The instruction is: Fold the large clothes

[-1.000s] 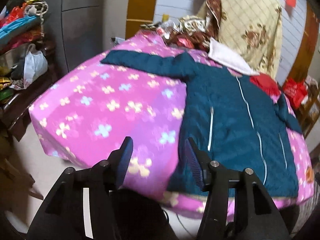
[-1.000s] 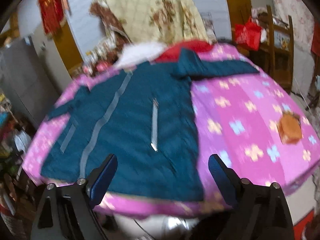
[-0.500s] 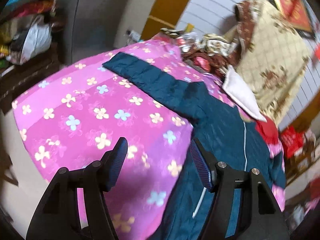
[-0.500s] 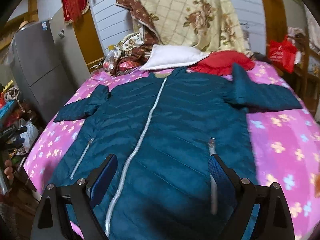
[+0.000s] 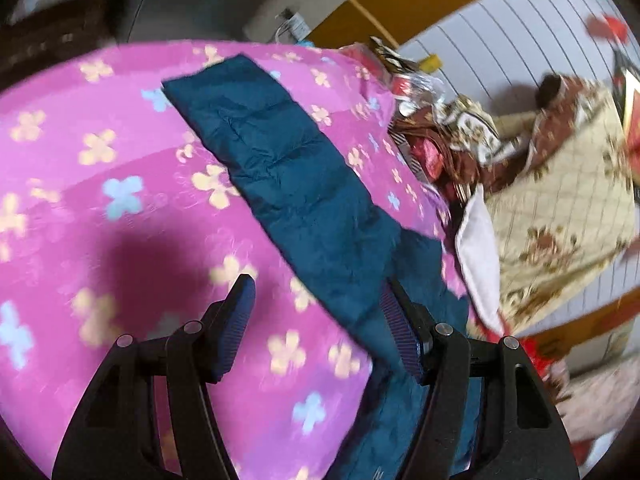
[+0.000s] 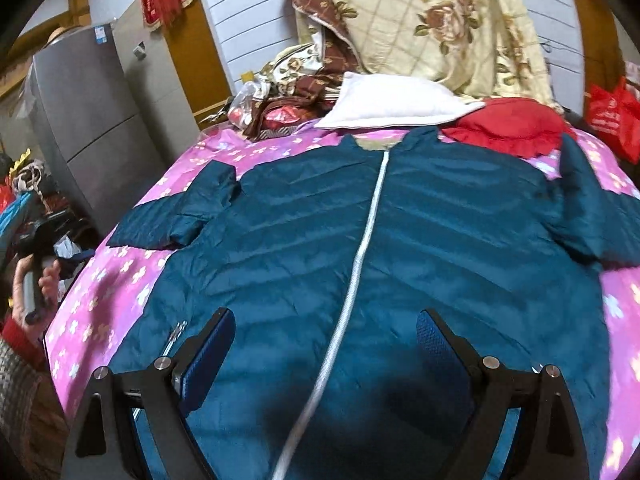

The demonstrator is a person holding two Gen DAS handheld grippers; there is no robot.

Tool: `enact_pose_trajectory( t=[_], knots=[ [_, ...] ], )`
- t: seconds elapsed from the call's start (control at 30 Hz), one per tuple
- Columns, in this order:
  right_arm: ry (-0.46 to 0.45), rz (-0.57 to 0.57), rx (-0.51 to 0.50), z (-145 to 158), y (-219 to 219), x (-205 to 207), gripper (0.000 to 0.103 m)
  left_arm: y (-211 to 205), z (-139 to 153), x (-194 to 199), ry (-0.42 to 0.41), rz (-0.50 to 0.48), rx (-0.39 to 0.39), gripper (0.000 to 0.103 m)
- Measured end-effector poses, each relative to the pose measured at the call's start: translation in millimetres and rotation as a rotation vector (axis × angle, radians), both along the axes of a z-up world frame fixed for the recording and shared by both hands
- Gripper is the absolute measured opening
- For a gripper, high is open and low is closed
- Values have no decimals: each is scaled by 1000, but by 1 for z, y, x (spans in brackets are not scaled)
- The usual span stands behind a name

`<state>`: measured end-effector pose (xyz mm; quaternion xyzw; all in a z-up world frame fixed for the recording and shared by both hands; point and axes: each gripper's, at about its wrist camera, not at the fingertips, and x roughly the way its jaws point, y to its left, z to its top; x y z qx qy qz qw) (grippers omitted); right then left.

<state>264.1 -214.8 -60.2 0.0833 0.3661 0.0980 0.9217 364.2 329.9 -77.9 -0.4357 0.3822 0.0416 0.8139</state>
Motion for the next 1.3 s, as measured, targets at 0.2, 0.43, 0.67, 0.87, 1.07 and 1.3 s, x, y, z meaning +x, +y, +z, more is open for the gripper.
enact_pose_trajectory(
  t=[0.2, 0.43, 0.67, 0.87, 1.07, 1.3],
  knots=[
    [-3, 45, 16, -19, 16, 30, 91, 16, -32, 42, -4, 21, -50, 65],
    [8, 78, 60, -34, 18, 39, 91, 26, -56, 71, 20, 34, -46, 65],
    [2, 95, 115, -37, 15, 40, 91, 31, -62, 91, 18, 75, -11, 65],
    [41, 82, 147, -52, 12, 47, 91, 26, -59, 110, 48, 106, 70, 65],
    [80, 64, 229, -71, -4, 54, 91, -1, -39, 126, 138, 23, 213, 9],
    [79, 80, 249, -73, -5, 54, 91, -93, 46, 120, -13, -154, 352, 6]
  ],
)
